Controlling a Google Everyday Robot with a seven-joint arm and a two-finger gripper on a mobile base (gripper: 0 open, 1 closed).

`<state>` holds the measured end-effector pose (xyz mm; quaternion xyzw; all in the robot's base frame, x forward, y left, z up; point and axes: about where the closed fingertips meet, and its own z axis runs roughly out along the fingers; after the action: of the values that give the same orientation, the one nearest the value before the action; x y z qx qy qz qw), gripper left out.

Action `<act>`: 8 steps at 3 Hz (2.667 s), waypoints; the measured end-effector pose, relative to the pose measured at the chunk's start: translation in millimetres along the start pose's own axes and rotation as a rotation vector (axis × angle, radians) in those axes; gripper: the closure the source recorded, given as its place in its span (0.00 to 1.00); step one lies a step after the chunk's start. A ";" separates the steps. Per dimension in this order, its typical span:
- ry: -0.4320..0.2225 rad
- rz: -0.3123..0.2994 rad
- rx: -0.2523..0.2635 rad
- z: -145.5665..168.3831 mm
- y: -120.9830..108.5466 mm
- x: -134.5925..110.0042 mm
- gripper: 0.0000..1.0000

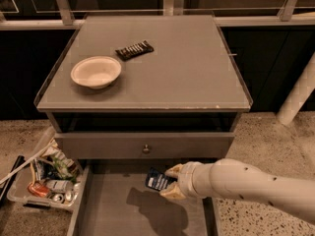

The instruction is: Place rxbar blueberry into middle drawer

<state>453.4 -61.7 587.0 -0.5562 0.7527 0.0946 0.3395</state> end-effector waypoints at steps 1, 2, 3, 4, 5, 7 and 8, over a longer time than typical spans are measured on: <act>-0.040 0.033 -0.017 45.1 3.9 2.8 1.00; -0.072 0.054 -0.027 84.9 11.6 8.5 1.00; -0.094 0.052 -0.019 118.2 20.6 17.5 1.00; -0.128 0.039 -0.016 146.9 24.6 33.4 1.00; -0.153 0.042 -0.026 170.9 17.4 64.4 1.00; -0.218 0.097 -0.063 190.6 -4.4 109.1 1.00; -0.203 0.059 -0.073 185.3 -4.8 123.0 1.00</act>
Offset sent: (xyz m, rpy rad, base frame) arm 0.0354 0.0645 -0.1171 0.1424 0.0274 -0.0167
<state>514.3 -62.2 373.1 -0.5334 0.7265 0.1878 0.3903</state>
